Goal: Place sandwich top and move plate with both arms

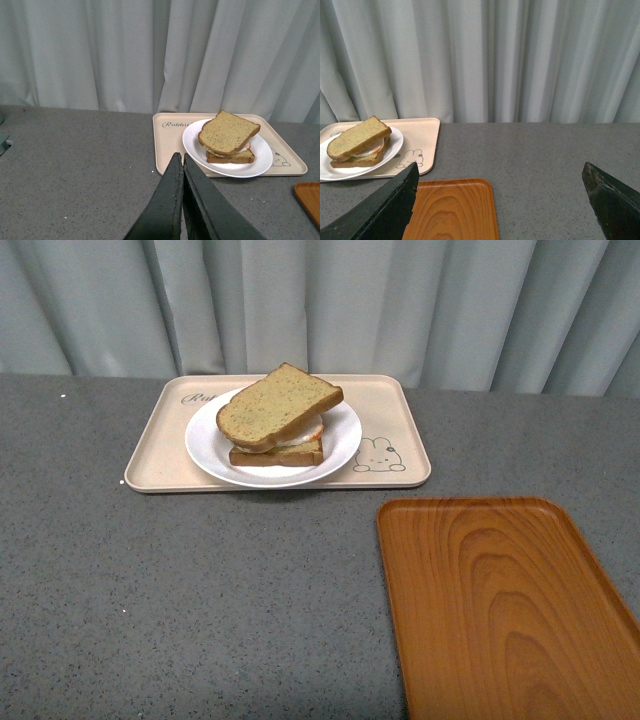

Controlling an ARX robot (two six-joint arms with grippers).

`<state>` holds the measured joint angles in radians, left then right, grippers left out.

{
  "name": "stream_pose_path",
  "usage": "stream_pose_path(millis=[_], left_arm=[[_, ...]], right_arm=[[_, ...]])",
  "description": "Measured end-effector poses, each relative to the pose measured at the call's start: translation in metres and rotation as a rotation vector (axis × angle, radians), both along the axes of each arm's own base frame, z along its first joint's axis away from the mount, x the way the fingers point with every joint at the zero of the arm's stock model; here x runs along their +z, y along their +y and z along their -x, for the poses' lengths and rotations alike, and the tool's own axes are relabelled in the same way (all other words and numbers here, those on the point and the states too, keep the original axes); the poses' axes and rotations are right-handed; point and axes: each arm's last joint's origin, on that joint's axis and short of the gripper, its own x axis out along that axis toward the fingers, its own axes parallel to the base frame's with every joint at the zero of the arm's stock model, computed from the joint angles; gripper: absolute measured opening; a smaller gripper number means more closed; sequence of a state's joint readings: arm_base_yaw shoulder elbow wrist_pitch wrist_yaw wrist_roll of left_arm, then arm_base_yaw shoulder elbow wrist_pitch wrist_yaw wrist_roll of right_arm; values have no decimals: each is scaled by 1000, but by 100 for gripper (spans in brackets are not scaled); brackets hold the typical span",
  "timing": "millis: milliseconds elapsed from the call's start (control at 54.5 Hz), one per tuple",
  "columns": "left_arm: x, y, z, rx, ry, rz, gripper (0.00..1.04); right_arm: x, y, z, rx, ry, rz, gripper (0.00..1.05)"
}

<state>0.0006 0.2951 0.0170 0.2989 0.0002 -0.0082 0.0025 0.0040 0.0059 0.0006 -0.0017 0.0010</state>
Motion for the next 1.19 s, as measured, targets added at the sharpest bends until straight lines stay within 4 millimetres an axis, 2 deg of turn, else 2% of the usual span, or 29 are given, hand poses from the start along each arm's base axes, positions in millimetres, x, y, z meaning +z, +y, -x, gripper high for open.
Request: stream_pose_path(millis=[679, 771, 973, 1193], left_arm=[[-4, 0, 19, 0, 7, 0, 4], [-4, 0, 19, 0, 7, 0, 17], [-4, 0, 19, 0, 7, 0, 60], [-4, 0, 19, 0, 7, 0, 96]], right_arm=[[0, 0, 0, 0, 0, 0, 96], [0, 0, 0, 0, 0, 0, 96], [0, 0, 0, 0, 0, 0, 96], [0, 0, 0, 0, 0, 0, 96]])
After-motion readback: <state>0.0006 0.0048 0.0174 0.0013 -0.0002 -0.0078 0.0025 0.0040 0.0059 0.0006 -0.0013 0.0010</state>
